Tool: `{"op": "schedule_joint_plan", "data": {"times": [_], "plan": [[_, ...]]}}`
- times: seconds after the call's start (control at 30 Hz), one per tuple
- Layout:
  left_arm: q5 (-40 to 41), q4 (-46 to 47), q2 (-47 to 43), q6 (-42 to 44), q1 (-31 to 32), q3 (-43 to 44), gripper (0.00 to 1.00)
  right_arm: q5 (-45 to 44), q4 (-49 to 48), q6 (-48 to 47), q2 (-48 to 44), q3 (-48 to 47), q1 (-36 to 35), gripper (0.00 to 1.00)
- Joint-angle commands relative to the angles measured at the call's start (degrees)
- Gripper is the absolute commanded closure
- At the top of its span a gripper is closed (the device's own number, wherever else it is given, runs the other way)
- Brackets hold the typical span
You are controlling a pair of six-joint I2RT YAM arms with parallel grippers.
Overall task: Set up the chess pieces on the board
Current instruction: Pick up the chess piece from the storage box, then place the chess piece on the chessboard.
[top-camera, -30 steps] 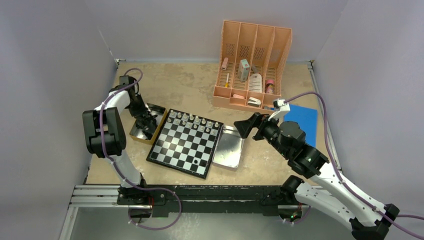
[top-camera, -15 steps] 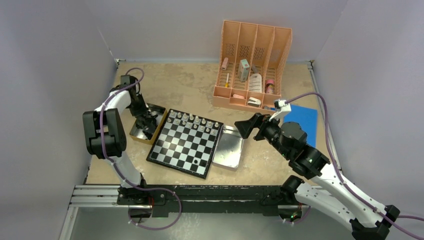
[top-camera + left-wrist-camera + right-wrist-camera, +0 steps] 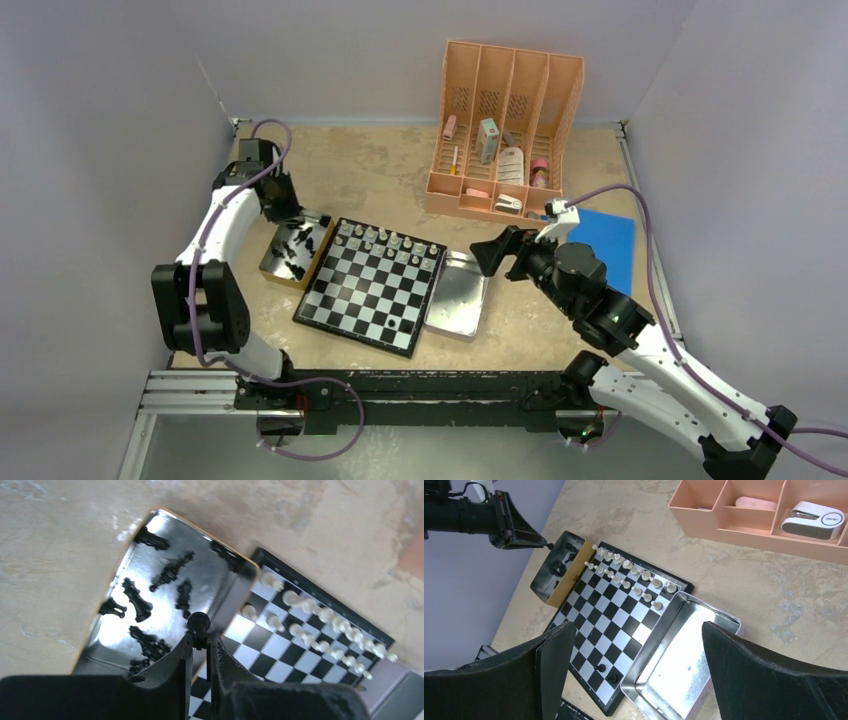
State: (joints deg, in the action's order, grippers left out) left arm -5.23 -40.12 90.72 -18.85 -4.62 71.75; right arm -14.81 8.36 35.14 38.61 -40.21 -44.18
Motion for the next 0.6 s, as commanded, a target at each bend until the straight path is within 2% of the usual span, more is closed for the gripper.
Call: {"op": "schedule_joint_plan", "data": {"times": [0.0,0.33,0.57], "plan": [[-1.37,-2.68,-6.18,0.45,3.91,-0.6,0.91,-2.65,-0.8,0.5,-0.72,-0.85,0.02,0.01],[-9.27,-8.61,-17.93,-1.3,12.77,-5.79,0.92,-3.82,0.19,0.44,0.3,-2.54,0.05,0.01],[-5.66,-13.6,-23.0,-8.15,28.09,-8.76,0.92,-4.28,0.69,0.28,-0.47,-3.68,0.08,0.02]]}}
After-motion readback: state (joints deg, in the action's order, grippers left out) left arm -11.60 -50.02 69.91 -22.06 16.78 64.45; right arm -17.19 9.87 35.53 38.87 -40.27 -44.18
